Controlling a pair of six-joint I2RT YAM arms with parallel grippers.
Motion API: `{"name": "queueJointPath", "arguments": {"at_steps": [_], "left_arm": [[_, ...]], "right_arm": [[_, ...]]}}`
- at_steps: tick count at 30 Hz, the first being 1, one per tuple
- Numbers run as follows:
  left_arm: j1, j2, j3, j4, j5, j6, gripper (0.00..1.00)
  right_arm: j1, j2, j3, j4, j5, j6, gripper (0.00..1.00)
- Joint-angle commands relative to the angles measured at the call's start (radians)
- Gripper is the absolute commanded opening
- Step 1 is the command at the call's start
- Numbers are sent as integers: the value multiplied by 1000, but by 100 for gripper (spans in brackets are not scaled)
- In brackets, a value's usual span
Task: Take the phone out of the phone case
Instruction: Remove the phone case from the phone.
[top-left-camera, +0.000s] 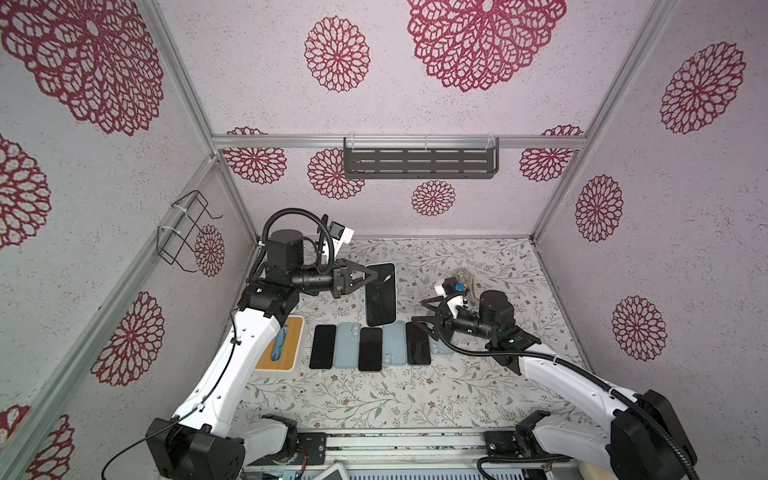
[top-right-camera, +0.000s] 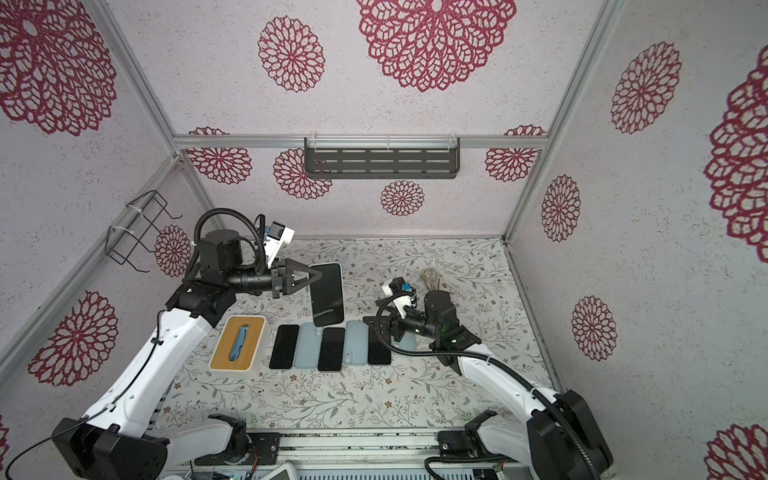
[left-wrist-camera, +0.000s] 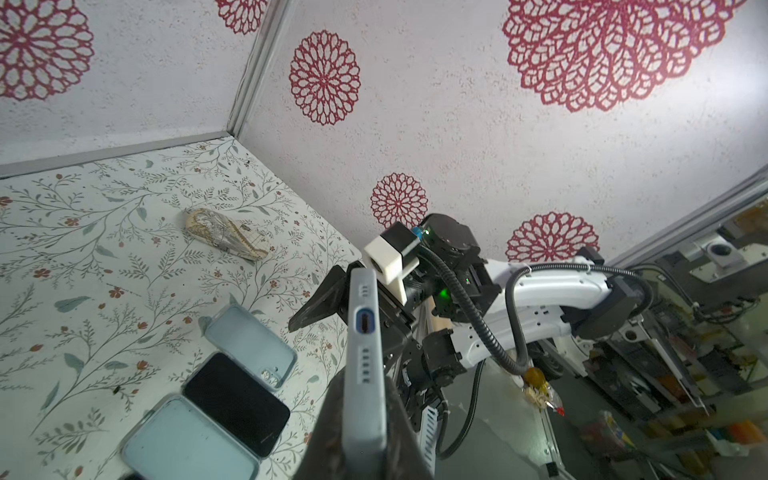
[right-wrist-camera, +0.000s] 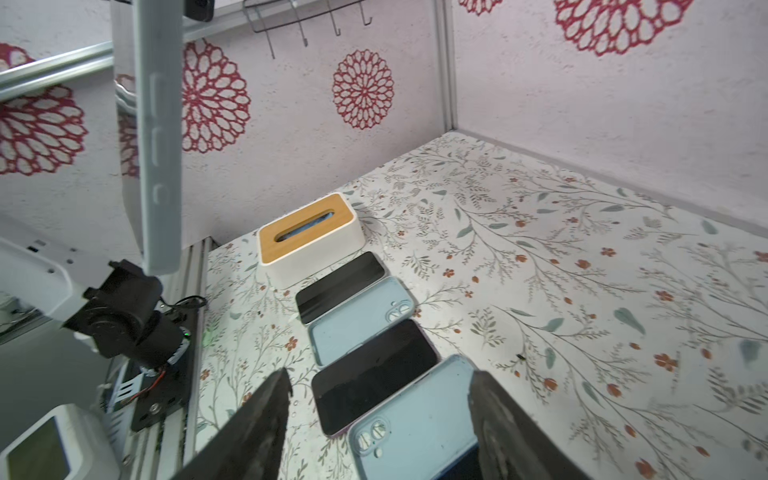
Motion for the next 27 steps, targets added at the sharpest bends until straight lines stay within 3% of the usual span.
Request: {"name": "queueJointPath", "arguments": {"at_steps": [1,16,21,27], "left_arm": [[-1,-9,24,-99,23,148,0],[-11,-14,27,-28,26,121,0],[-10,-9,23,-22,17,121,0],[-10,-14,22,-25,-8,127,0]], "right_arm": [[22,27,74,95,-128,27,67],[125,163,159,156,-171,53,56],[140,174,163,162,-177,52,45],[147,161,150,181,-186,68,45]]}}
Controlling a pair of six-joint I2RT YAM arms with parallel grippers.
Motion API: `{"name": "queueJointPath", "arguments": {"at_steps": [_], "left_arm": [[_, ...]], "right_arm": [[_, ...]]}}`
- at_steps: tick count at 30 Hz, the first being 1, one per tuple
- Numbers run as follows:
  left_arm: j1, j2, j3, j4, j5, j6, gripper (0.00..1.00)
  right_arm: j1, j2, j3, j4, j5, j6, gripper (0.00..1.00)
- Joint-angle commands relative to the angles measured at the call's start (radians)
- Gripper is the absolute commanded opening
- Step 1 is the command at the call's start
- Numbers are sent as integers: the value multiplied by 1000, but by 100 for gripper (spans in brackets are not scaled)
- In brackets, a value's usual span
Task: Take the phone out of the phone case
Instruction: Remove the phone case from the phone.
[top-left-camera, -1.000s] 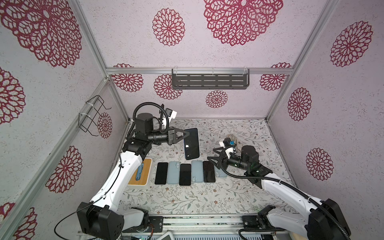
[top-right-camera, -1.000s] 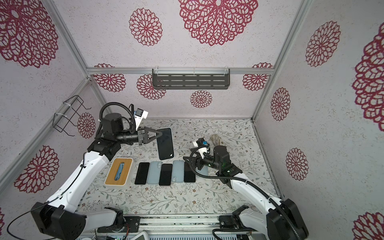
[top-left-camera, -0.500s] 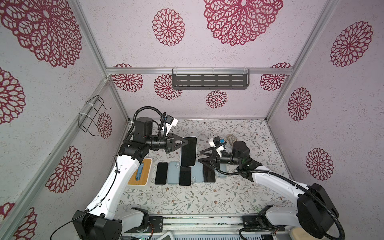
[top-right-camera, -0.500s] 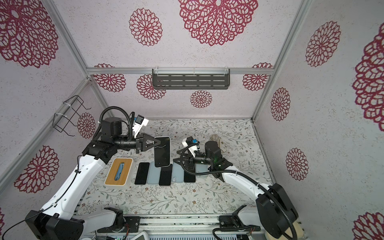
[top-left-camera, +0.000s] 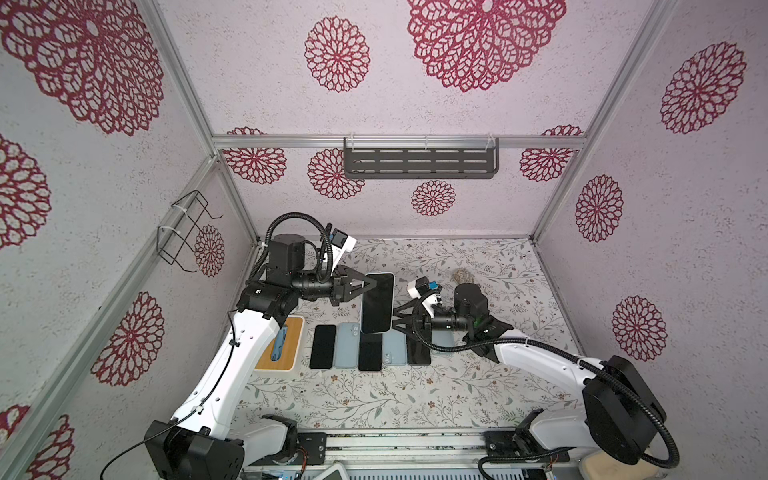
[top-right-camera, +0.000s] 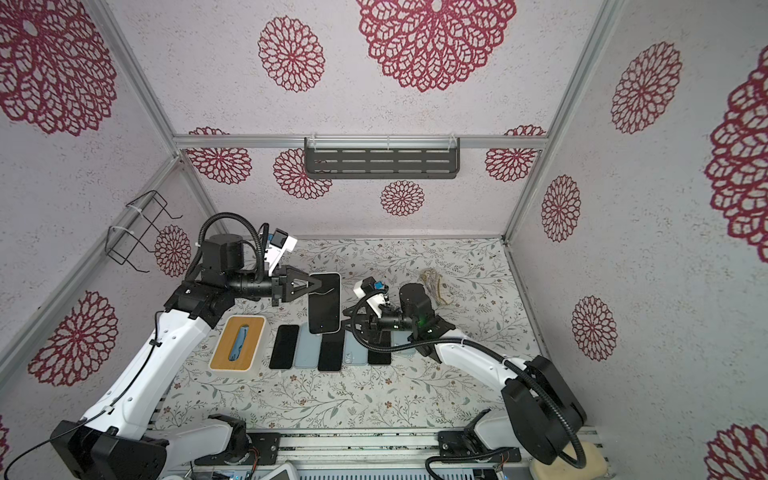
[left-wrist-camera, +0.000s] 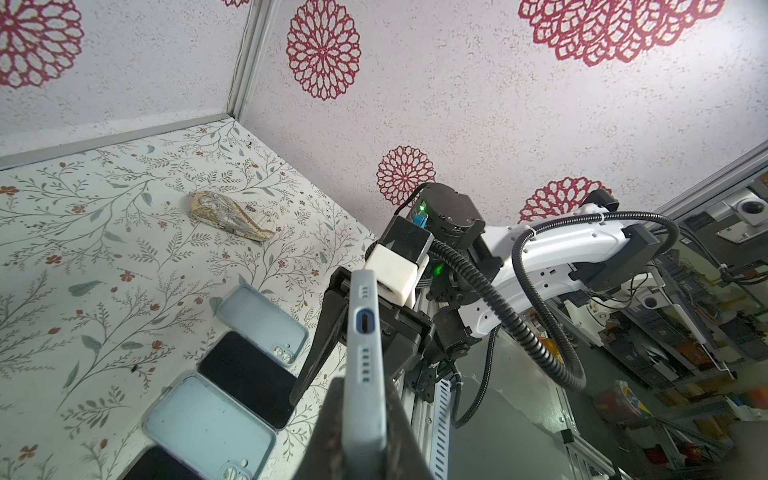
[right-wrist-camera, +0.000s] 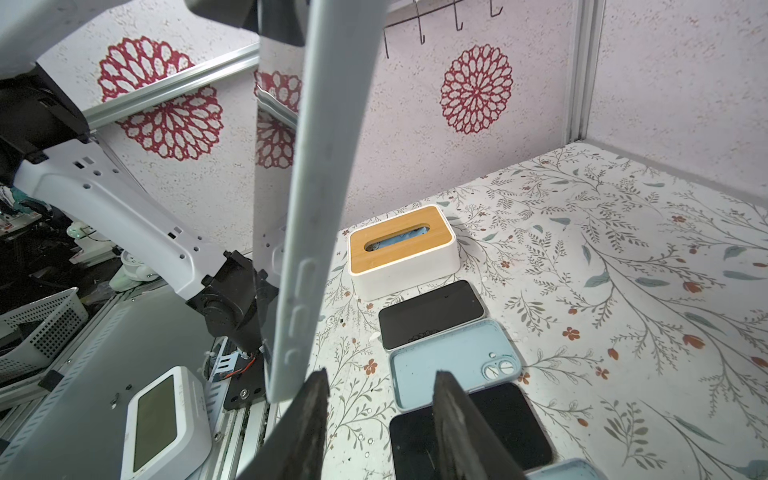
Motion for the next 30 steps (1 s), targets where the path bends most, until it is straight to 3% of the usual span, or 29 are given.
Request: {"name": "queueJointPath", "arguments": {"at_steps": [1,11,30], "left_arm": [[-2,-18,23,52,-9,28,0],[1,-4,39,5,-34,71,0],[-15,-9,-3,83,11,49,0]], "right_arm": [[16,-25,13,62,-48,14,46],[17,-89,-57,36,-68,8,59],[41,-2,-17,170,-112,59,48]]}}
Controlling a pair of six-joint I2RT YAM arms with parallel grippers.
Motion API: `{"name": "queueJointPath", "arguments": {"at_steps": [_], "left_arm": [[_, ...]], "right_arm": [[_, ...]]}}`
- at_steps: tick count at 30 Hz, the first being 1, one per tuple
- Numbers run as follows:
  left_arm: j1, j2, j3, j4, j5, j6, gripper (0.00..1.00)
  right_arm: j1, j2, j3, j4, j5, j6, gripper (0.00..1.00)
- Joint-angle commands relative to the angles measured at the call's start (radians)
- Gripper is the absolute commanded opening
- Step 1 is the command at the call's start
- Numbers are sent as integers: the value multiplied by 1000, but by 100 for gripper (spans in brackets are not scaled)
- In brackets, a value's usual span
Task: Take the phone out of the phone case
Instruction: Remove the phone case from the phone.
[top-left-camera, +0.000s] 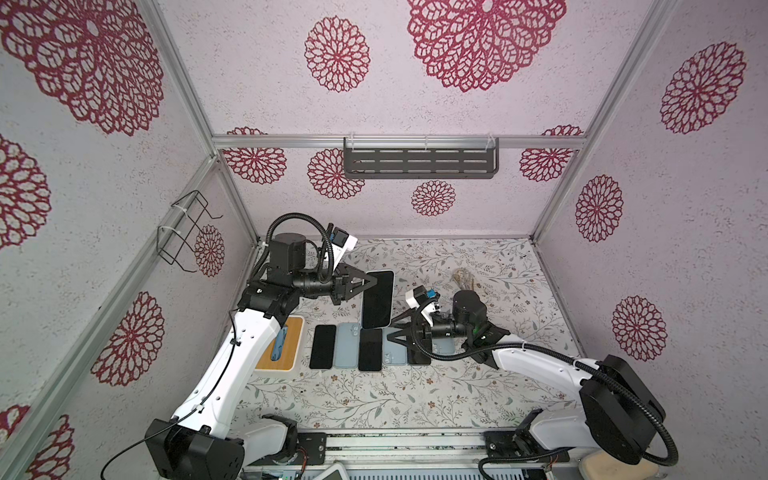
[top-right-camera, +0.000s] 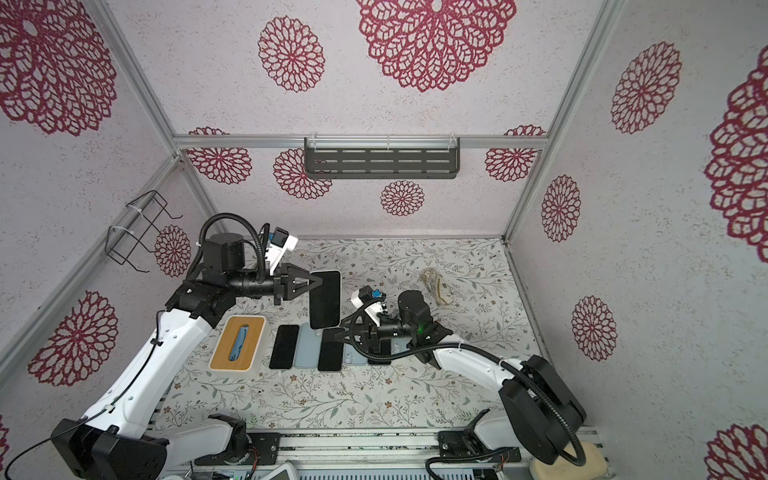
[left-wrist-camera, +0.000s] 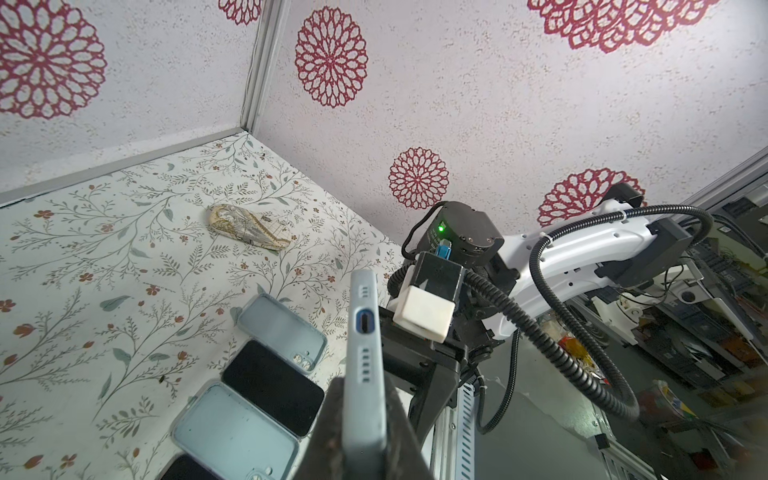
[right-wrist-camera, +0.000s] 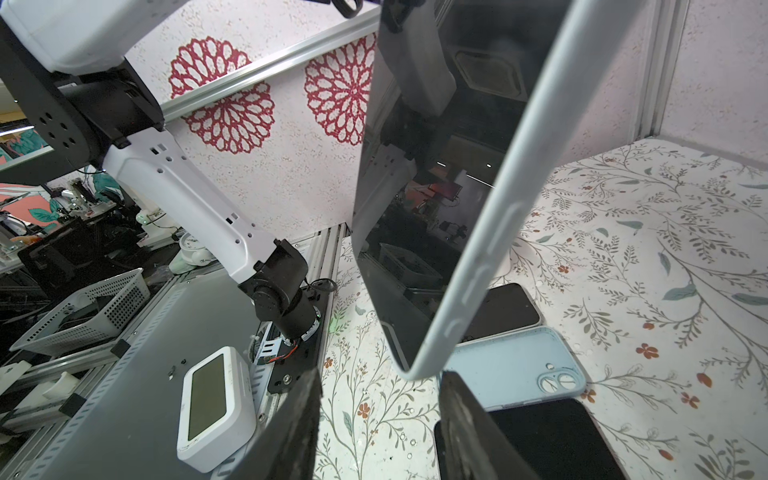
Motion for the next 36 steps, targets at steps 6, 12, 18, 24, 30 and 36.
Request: {"name": "queueJointPath", "arguments": {"at_steps": [6,12,18,24,30,36], "left_arm": [[-11,-15,-11,62,66,4,0],[-14,-18,-13,57,76,10,0],[-13,-19,-13,55,68,10,0],[-9,-12,-12,100,79,-35,0],[-14,-3,-16,126,95,-56,0],[-13,-6,-21,114,92,-43,0]], "right_arm": [[6,5,49,50,-31,-9,46],[4,8,65,25,-38,-34,42],[4,-2,73,-5,-47,-55,38],[4,-22,38,-2,-44,-75,38],[4,-33,33,1,-46,-92,35],[0,-38,34,-10,-46,-98,34]]}}
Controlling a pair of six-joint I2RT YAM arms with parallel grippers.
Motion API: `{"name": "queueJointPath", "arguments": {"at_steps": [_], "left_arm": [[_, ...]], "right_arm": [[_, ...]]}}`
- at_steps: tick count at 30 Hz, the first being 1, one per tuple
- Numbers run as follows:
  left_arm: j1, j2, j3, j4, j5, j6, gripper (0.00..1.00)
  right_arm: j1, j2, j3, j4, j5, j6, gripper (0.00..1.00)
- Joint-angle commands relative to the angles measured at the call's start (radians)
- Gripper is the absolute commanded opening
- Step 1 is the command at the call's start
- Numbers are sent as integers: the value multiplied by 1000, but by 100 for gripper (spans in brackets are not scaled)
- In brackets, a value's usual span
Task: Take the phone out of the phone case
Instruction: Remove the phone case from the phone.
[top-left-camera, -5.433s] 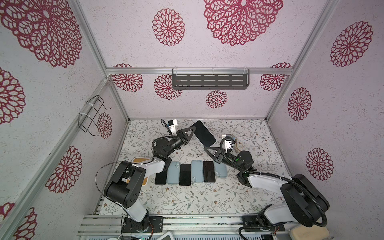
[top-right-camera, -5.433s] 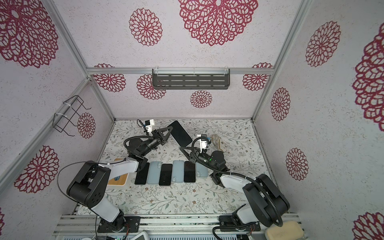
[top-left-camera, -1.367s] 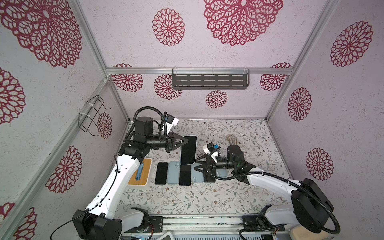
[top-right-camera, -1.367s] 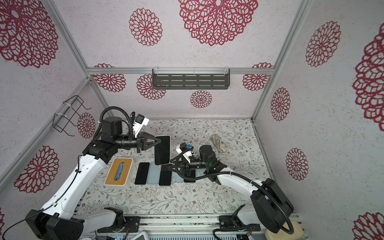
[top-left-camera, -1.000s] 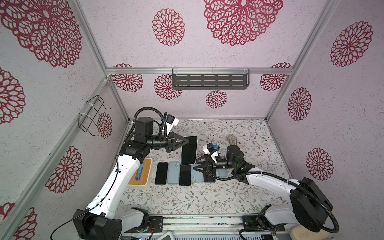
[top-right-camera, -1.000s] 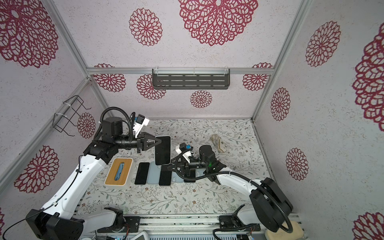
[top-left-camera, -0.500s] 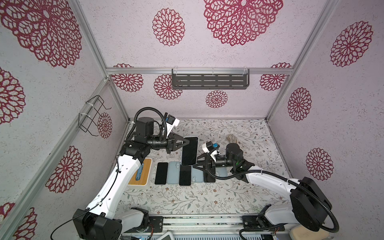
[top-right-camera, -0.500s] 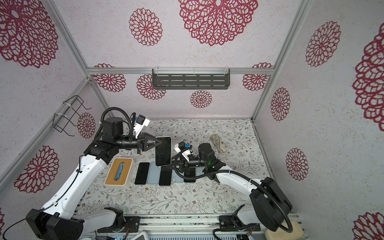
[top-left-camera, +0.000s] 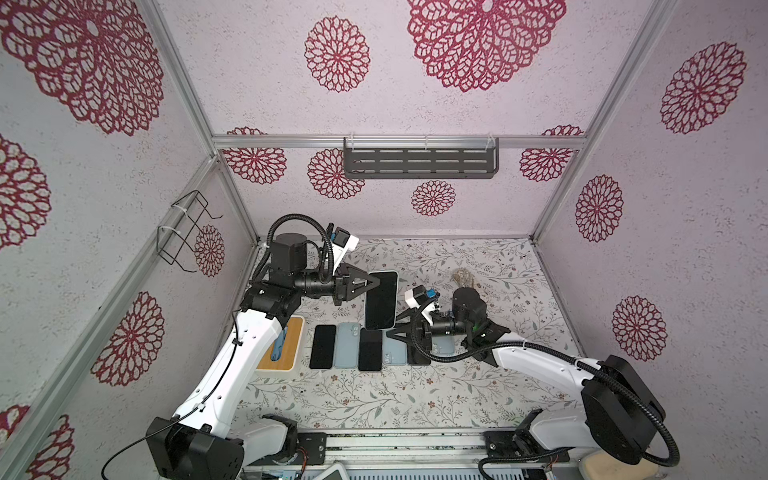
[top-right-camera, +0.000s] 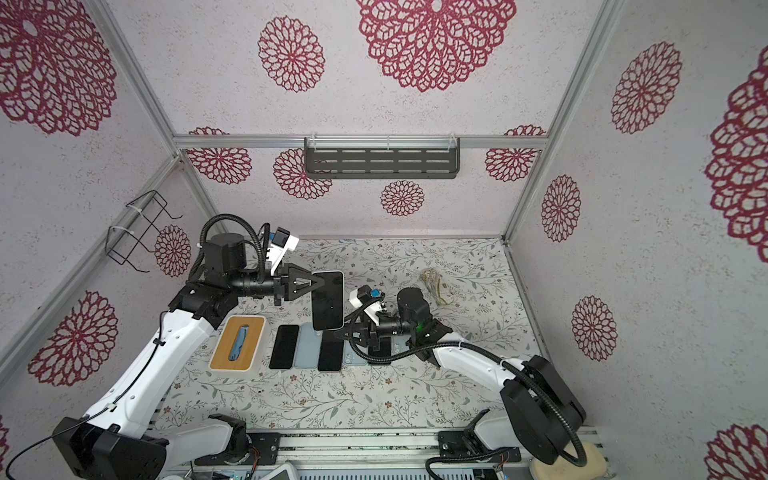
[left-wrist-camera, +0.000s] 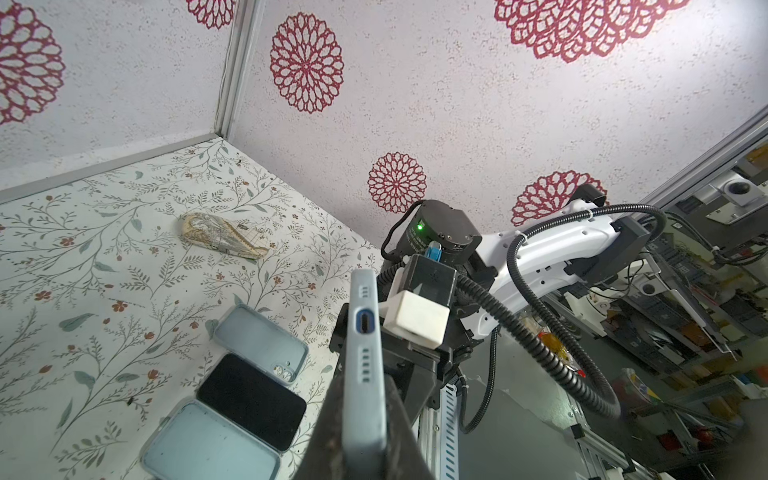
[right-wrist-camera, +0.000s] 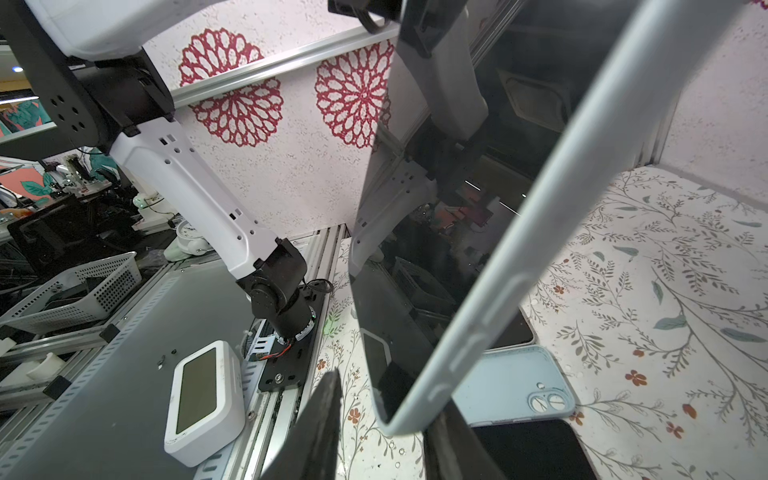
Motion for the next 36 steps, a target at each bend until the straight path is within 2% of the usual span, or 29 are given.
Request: {"name": "queueJointPath", "arguments": {"at_steps": [1,5,16,29,36], "left_arm": [[-4,-6,0,39,33,10,0],[-5,-4,2,35,28,14,0],[-15,20,-1,72,27,-23,0],[-54,167,-2,224,-92,-258,0],[-101,229,-30,301,-88,-325,0]], "right_arm": [[-2,-40,1,15,-29,-26,34],[-4,-55,-3,13,-29,-32,32],[-4,-72,-3,-3,-34,-67,16],[-1,-79,60,-102,4,-236,4],[-2,-73,82,-108,26,-316,0]]}}
